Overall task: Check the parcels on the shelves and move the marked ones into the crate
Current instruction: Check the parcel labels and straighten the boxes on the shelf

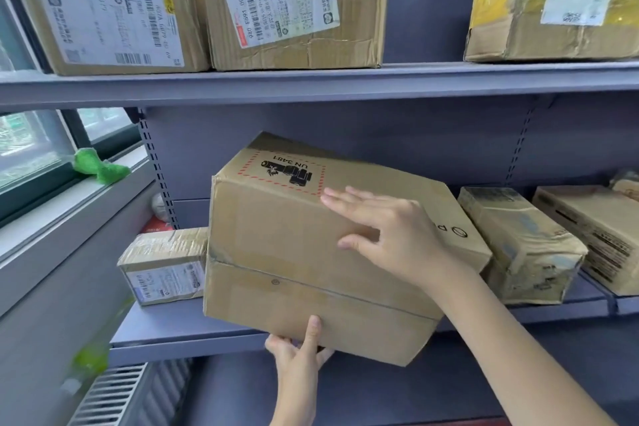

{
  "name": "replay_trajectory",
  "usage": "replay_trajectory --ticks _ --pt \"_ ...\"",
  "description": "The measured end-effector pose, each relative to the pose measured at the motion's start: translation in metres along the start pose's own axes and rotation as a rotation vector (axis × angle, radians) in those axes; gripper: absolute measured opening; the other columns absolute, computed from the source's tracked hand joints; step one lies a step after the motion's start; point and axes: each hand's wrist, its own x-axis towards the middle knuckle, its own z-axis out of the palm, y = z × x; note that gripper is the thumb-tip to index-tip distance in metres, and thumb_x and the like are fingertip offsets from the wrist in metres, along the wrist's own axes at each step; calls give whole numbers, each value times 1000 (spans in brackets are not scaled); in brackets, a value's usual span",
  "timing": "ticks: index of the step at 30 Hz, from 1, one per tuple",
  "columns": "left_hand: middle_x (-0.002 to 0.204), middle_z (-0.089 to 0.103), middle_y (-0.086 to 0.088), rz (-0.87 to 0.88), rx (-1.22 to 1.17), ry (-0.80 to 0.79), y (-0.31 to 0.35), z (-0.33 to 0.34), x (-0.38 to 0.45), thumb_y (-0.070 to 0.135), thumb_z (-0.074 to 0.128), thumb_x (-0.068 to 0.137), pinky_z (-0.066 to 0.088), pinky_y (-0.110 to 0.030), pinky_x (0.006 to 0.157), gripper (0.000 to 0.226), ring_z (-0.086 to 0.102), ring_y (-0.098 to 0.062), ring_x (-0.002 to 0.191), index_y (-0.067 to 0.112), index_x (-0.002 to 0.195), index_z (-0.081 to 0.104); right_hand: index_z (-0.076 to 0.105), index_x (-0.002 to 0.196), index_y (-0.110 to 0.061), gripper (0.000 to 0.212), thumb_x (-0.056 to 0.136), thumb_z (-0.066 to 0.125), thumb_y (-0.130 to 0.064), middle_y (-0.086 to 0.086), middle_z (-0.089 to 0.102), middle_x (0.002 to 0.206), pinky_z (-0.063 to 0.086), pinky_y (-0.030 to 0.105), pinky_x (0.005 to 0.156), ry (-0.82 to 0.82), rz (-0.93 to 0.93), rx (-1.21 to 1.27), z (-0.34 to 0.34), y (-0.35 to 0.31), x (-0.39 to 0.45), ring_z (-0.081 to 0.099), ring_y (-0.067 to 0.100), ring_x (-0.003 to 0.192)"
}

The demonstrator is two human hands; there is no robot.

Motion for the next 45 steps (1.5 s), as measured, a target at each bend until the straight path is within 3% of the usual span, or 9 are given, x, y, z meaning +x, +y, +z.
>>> replay_trajectory --ticks 4,9,16,22,27,32,35,40,45 --pt "117 39 -7 -71 52 24 -11 -6 8 24 62 86 54 -44 84 45 54 -24 113 17 117 30 55 125 -34 58 68 64 -33 -19 55 127 49 34 92 -155 24 3 15 4 19 55 11 119" --pt "120 44 -16 -236 85 57 -29 -15 24 30 57 90 53 -40 75 41 56 -31 103 10 113 30 47 130 -40 57 79 69 -29 -26 45 135 38 26 101 -347 -14 11 37 2 33 42 2 129" --pt "72 35 -4 -305 512 -1 -3 -49 50 42 58 86 29 -26 51 39 34 -18 56 9 87 37 59 123 -32 54 70 71 -30 -17 60 124 52 33 83 -195 -135 -80 54 22 39 59 12 114" --pt "90 49 -8 515 945 226 74 -69 53 15 73 76 38 -36 78 35 51 -32 94 3 100 51 56 126 -16 60 70 67 -36 5 59 129 33 48 107 9 -313 -198 62 40 37 54 27 120" --pt "120 44 -13 733 890 185 133 -69 74 14 78 71 41 -44 95 74 46 -27 110 5 132 35 35 137 -13 80 72 69 -45 6 34 148 18 37 115 500 461 150 56 41 -31 27 15 136" --pt "121 46 3 520 690 -69 141 -48 83 34 82 60 49 -50 90 96 51 -21 115 29 136 22 25 141 -16 84 74 75 -25 5 42 139 32 35 105 327 1110 765 66 50 -70 39 21 129" --pt "118 53 9 523 681 -48 131 -41 77 51 77 48 48 -49 91 93 53 -17 110 38 127 29 44 124 -13 55 77 71 -20 -1 60 109 38 31 90 188 1149 837 65 57 -76 53 20 105" --pt "122 54 15 540 627 -97 116 -36 69 48 81 51 51 -51 88 88 53 -17 114 50 124 31 52 108 -18 38 76 72 -18 -14 59 89 38 29 81 300 1035 702 28 50 -80 58 14 89" --pt "140 44 3 503 405 -194 104 -41 58 45 81 45 49 -49 92 106 49 -18 123 51 133 22 61 102 -26 63 52 76 -62 -12 67 87 49 38 82 390 906 358 -15 28 -81 63 17 87"
